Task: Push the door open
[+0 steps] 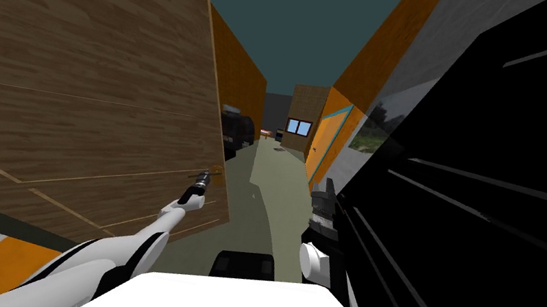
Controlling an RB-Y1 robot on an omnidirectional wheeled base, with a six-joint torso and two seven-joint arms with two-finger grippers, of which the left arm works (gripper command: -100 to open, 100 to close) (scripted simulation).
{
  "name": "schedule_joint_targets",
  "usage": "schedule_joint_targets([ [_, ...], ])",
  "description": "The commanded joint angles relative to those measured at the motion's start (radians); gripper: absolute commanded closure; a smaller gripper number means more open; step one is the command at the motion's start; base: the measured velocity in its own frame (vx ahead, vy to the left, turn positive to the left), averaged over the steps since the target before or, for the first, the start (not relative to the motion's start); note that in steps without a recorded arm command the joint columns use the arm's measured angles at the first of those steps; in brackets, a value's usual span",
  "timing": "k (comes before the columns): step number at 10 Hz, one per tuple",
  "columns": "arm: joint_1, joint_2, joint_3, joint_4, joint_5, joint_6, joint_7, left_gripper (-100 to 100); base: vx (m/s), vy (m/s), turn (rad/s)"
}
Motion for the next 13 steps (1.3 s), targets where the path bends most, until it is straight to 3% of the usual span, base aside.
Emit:
schedule_joint_targets([
  [1, 0.007, 0.023, -0.003, 0.001, 0.017, -0.007, 0.003, 100, 0.232, -0.043, 0.126],
  [13, 0.059, 0.092, -0.055, -0.017, 0.117, -0.013, 0.011, 100, 0.178, -0.064, 0.135],
])
